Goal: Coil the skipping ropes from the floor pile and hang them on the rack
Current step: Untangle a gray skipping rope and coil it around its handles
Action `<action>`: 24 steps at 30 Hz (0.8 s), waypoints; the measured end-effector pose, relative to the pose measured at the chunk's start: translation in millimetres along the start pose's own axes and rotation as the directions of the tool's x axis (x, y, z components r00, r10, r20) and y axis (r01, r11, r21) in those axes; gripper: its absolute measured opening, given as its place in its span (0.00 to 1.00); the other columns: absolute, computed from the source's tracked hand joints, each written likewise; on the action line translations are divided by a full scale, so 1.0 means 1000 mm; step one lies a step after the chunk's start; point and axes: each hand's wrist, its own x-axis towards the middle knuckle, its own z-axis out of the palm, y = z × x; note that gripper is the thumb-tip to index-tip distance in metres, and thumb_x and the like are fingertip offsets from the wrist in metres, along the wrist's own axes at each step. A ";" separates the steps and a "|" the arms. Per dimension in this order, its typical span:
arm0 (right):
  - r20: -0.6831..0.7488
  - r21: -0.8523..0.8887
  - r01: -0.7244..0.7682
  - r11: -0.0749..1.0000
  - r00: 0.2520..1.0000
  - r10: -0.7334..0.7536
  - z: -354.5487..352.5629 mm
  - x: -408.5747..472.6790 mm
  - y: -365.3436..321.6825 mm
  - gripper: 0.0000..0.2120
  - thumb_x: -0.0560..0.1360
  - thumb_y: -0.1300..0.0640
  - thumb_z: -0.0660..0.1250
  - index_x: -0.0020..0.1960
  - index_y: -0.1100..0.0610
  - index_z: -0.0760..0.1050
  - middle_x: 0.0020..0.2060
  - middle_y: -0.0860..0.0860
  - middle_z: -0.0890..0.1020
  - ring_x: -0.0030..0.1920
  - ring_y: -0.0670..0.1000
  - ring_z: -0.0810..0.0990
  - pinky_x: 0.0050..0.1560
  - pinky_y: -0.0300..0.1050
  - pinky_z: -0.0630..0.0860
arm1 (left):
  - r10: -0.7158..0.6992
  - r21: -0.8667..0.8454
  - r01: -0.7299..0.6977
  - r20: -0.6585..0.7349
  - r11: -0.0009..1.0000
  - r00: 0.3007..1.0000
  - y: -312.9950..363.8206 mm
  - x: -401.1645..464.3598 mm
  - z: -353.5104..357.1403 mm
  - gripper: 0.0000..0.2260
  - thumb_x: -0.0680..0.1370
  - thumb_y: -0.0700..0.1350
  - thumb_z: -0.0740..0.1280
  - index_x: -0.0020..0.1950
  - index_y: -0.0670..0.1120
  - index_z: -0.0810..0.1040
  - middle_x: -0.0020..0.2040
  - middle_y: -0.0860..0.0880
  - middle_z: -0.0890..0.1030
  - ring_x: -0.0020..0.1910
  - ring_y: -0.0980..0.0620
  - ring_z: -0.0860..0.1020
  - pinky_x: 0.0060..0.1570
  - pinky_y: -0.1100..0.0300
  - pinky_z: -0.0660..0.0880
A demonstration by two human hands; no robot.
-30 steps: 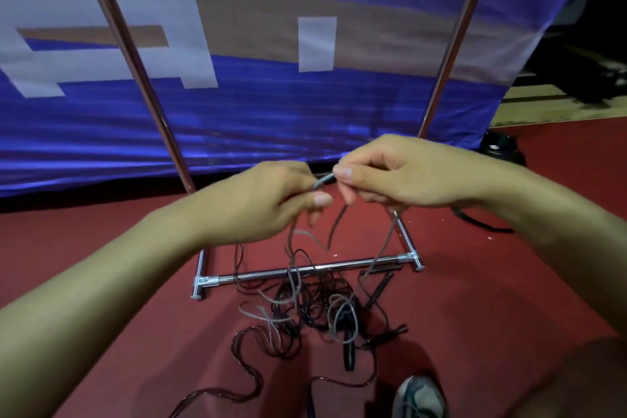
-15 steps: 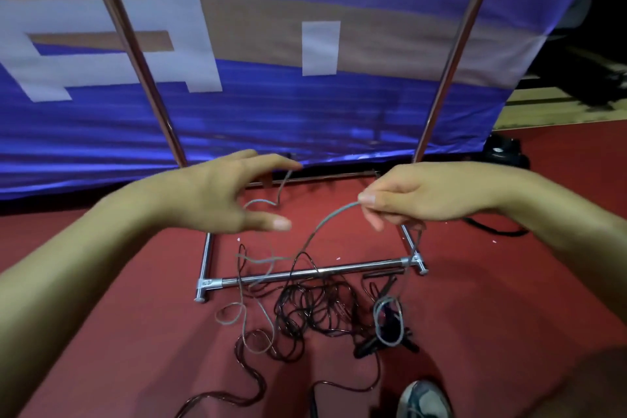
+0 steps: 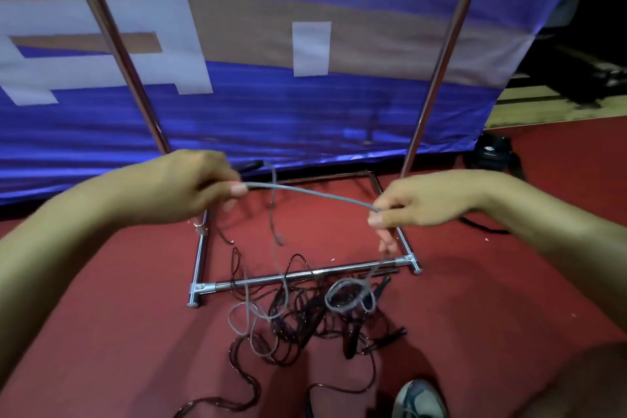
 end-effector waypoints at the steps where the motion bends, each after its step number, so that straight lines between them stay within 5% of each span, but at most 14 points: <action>1: -0.080 0.073 0.063 0.995 0.995 -0.057 -0.001 -0.001 -0.001 0.17 0.86 0.52 0.57 0.44 0.57 0.78 0.35 0.47 0.84 0.46 0.45 0.87 0.53 0.34 0.76 | -0.034 0.031 0.033 0.026 0.999 0.999 -0.004 -0.002 0.003 0.37 0.71 0.80 0.48 0.47 0.53 0.82 0.45 0.55 0.78 0.45 0.61 0.77 0.47 0.70 0.70; 3: -0.199 0.175 0.164 0.971 0.972 -0.128 -0.002 -0.001 -0.008 0.16 0.87 0.54 0.55 0.47 0.58 0.75 0.30 0.49 0.78 0.39 0.49 0.85 0.52 0.43 0.80 | -0.083 0.113 0.077 0.055 0.991 0.995 -0.006 -0.004 0.013 0.45 0.66 0.84 0.46 0.60 0.52 0.80 0.49 0.57 0.75 0.47 0.60 0.76 0.48 0.68 0.68; 5: -0.254 0.203 0.205 0.957 0.955 -0.151 -0.001 0.000 -0.023 0.15 0.87 0.53 0.53 0.50 0.60 0.74 0.30 0.50 0.73 0.32 0.47 0.76 0.49 0.48 0.83 | -0.118 0.116 0.113 0.038 0.987 0.992 0.006 -0.001 0.020 0.39 0.68 0.79 0.55 0.67 0.53 0.75 0.50 0.60 0.72 0.47 0.59 0.74 0.50 0.63 0.66; 9: -0.301 0.105 0.261 0.960 0.928 -0.220 0.000 -0.001 -0.049 0.13 0.87 0.51 0.53 0.52 0.55 0.73 0.31 0.45 0.71 0.31 0.45 0.70 0.37 0.41 0.74 | -0.031 -0.009 0.031 0.015 0.999 0.999 0.037 0.012 0.019 0.34 0.72 0.75 0.61 0.73 0.60 0.72 0.55 0.62 0.75 0.54 0.61 0.76 0.57 0.62 0.72; 11: -0.365 0.052 0.282 0.958 0.898 -0.245 0.001 0.001 -0.056 0.13 0.87 0.51 0.54 0.49 0.52 0.74 0.31 0.44 0.72 0.31 0.44 0.69 0.36 0.38 0.70 | 0.034 -0.123 -0.030 0.034 0.992 0.999 0.048 0.018 0.023 0.29 0.73 0.73 0.60 0.69 0.60 0.76 0.57 0.61 0.79 0.56 0.61 0.78 0.58 0.62 0.74; 15: -0.440 0.095 0.289 0.953 0.870 -0.220 0.001 0.004 -0.054 0.15 0.86 0.47 0.58 0.44 0.49 0.76 0.29 0.45 0.76 0.30 0.45 0.73 0.35 0.42 0.71 | 0.138 -0.186 -0.141 -0.027 0.972 0.990 0.060 0.026 0.027 0.15 0.81 0.62 0.59 0.45 0.56 0.80 0.45 0.54 0.77 0.45 0.55 0.78 0.49 0.67 0.71; 17: -0.192 0.105 0.117 0.988 0.977 -0.095 0.005 0.009 -0.041 0.19 0.84 0.44 0.59 0.41 0.52 0.78 0.32 0.49 0.82 0.33 0.45 0.79 0.40 0.41 0.76 | 0.156 -0.136 -0.164 -0.066 0.977 0.985 0.055 0.025 0.018 0.14 0.83 0.57 0.60 0.41 0.54 0.78 0.43 0.53 0.76 0.44 0.56 0.77 0.47 0.69 0.68; 20: 0.108 -0.098 -0.075 0.992 0.990 0.085 0.015 0.014 -0.015 0.21 0.85 0.43 0.58 0.41 0.52 0.80 0.40 0.43 0.87 0.39 0.36 0.80 0.50 0.36 0.71 | 0.136 -0.054 -0.140 -0.068 0.989 0.988 0.033 0.016 0.001 0.18 0.81 0.61 0.57 0.42 0.53 0.79 0.44 0.53 0.76 0.43 0.57 0.78 0.47 0.68 0.70; 22: 0.017 0.008 0.014 1.000 1.000 -0.014 0.013 0.014 -0.003 0.19 0.86 0.46 0.57 0.42 0.52 0.78 0.40 0.45 0.87 0.46 0.42 0.84 0.56 0.41 0.74 | 0.072 -0.012 -0.073 -0.038 0.997 0.997 0.015 0.009 -0.002 0.22 0.78 0.68 0.55 0.42 0.56 0.80 0.44 0.54 0.78 0.44 0.59 0.78 0.47 0.68 0.71; 24: -0.141 0.118 0.136 0.984 0.983 -0.119 0.008 0.010 -0.004 0.17 0.87 0.49 0.56 0.43 0.54 0.75 0.34 0.50 0.83 0.42 0.49 0.86 0.53 0.41 0.77 | -0.002 0.022 0.003 -0.034 1.000 0.999 0.002 0.004 -0.002 0.25 0.74 0.77 0.51 0.43 0.60 0.78 0.46 0.57 0.77 0.45 0.64 0.77 0.47 0.67 0.70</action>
